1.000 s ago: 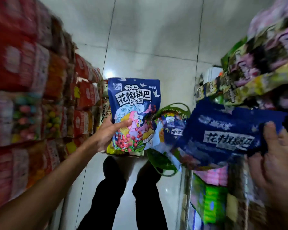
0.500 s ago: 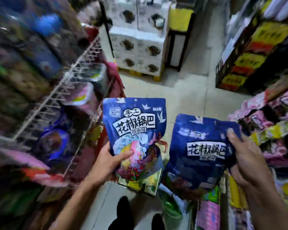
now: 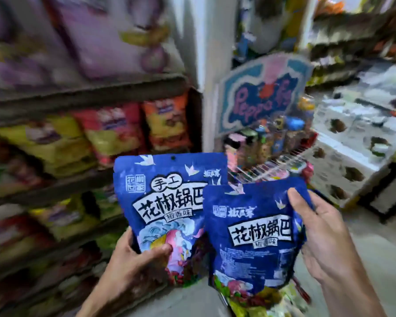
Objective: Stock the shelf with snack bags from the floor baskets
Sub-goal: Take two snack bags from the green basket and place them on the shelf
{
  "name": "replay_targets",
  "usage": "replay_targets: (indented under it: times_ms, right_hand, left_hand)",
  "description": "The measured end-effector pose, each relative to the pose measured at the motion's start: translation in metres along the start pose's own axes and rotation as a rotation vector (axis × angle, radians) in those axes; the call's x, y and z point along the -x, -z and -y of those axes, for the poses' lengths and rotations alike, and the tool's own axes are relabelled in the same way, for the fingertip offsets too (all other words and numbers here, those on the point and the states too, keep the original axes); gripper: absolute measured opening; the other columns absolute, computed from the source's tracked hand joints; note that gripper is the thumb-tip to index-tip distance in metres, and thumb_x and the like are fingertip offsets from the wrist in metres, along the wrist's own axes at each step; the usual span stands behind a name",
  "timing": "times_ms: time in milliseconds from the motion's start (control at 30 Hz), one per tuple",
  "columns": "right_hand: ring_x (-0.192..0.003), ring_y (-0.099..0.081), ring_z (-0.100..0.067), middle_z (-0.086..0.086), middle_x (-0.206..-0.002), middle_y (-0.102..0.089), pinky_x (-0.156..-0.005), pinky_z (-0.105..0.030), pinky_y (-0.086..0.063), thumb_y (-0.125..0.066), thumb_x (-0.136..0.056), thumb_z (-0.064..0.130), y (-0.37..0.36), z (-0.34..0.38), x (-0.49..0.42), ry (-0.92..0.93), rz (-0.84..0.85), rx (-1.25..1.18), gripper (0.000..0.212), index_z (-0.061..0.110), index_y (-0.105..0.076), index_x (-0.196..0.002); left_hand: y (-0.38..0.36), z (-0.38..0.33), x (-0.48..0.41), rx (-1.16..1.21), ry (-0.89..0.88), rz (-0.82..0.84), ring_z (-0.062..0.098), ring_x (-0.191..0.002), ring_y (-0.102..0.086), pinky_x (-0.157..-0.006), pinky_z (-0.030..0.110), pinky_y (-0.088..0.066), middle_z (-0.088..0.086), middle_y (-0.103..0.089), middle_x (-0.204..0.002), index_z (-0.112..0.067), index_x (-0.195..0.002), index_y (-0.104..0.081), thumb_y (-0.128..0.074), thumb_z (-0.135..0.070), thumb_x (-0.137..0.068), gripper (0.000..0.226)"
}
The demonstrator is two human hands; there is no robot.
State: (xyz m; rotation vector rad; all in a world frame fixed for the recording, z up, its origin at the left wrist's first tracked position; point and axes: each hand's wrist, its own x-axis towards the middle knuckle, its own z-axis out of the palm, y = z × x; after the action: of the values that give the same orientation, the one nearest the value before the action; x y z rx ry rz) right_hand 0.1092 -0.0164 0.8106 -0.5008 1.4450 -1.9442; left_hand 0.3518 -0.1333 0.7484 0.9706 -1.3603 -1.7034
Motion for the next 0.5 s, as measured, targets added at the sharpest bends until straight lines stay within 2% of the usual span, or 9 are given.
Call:
replay_targets:
  times_ms: [100,167,233,300,367,400,433,467,500]
  right_hand:
    - [-0.058,-0.071,-0.021,-0.012,-0.075,-0.076,-0.05,-0.035,-0.06,-0.058,-0.079,0.024,-0.096,-0.008,0.024,-0.039,0.227,0.009,0.022,0.01,-0.075,-0.08]
    - [-0.055,-0.07,-0.021,-0.009,-0.07,-0.075,-0.049,-0.037,-0.058,-0.061,-0.075,0.028,-0.165,-0.015,0.049,-0.054,0.362,0.008,0.02,0.015,-0.076,-0.072]
    - [-0.054,-0.069,-0.02,-0.006,-0.067,-0.074,-0.048,-0.036,-0.057,-0.067,-0.069,0.036,-0.248,-0.026,0.08,-0.04,0.475,0.03,0.023,0.015,-0.074,-0.072]
    - [-0.05,-0.069,-0.015,-0.002,-0.062,-0.073,-0.042,-0.03,-0.056,-0.063,-0.081,0.03,-0.325,-0.036,0.112,-0.014,0.559,0.029,0.018,0.013,-0.07,-0.08]
    - [-0.043,-0.065,-0.007,0.003,-0.054,-0.07,-0.039,-0.023,-0.052,-0.053,-0.092,0.027,-0.399,-0.044,0.147,0.002,0.668,0.042,0.022,0.011,-0.068,-0.087]
    - [-0.041,-0.063,-0.001,0.007,-0.051,-0.069,-0.039,-0.021,-0.051,-0.054,-0.088,0.035,-0.44,-0.046,0.17,0.014,0.73,0.041,0.026,0.015,-0.071,-0.084]
    - [-0.042,-0.062,0.003,0.012,-0.053,-0.069,-0.046,-0.024,-0.053,-0.056,-0.079,0.043,-0.477,-0.048,0.187,0.045,0.779,0.045,0.029,0.021,-0.076,-0.078]
    - [-0.045,-0.064,0.003,0.015,-0.057,-0.071,-0.05,-0.025,-0.053,-0.057,-0.074,0.046,-0.506,-0.046,0.204,0.059,0.816,0.027,0.028,0.029,-0.078,-0.07]
    - [-0.047,-0.066,-0.002,0.012,-0.061,-0.073,-0.049,-0.03,-0.056,-0.057,-0.077,0.043,-0.533,-0.048,0.216,0.058,0.855,-0.001,0.027,0.031,-0.078,-0.066]
  left_hand:
    - [0.1,-0.026,0.036,-0.033,-0.113,-0.165,-0.001,-0.066,-0.071,-0.057,0.011,-0.052,-0.006,-0.079,-0.081,-0.008,-0.097,-0.062,-0.08,0.007,-0.052,0.052]
    - [0.169,-0.044,0.064,-0.028,-0.184,-0.275,0.0,-0.069,-0.072,-0.059,0.011,-0.053,-0.004,-0.079,-0.084,-0.01,-0.097,-0.063,-0.1,-0.03,-0.031,0.078]
    - [0.245,-0.069,0.099,-0.048,-0.277,-0.401,-0.001,-0.07,-0.072,-0.061,0.01,-0.052,-0.009,-0.078,-0.08,-0.012,-0.096,-0.063,-0.096,-0.054,-0.01,0.101]
    - [0.316,-0.098,0.133,-0.074,-0.351,-0.475,-0.004,-0.074,-0.071,-0.064,0.008,-0.052,-0.014,-0.078,-0.081,-0.013,-0.098,-0.062,-0.093,-0.061,-0.012,0.103]
    - [0.383,-0.126,0.161,-0.134,-0.409,-0.542,-0.003,-0.084,-0.072,-0.07,0.01,-0.053,-0.017,-0.077,-0.09,-0.015,-0.104,-0.061,-0.092,-0.064,-0.023,0.1]
    - [0.418,-0.142,0.178,-0.158,-0.432,-0.588,0.0,-0.09,-0.072,-0.074,0.014,-0.054,-0.016,-0.077,-0.097,-0.017,-0.107,-0.062,-0.092,-0.063,-0.029,0.096]
    - [0.45,-0.158,0.192,-0.179,-0.457,-0.62,0.005,-0.096,-0.072,-0.08,0.02,-0.056,-0.013,-0.077,-0.103,-0.019,-0.11,-0.062,-0.092,-0.061,-0.034,0.092]
    - [0.476,-0.174,0.202,-0.185,-0.482,-0.642,0.01,-0.1,-0.072,-0.084,0.026,-0.058,-0.009,-0.076,-0.108,-0.022,-0.111,-0.064,-0.093,-0.058,-0.038,0.086]
    - [0.498,-0.189,0.21,-0.188,-0.504,-0.652,0.013,-0.101,-0.072,-0.085,0.031,-0.058,-0.006,-0.076,-0.11,-0.024,-0.109,-0.066,-0.094,-0.055,-0.04,0.081]
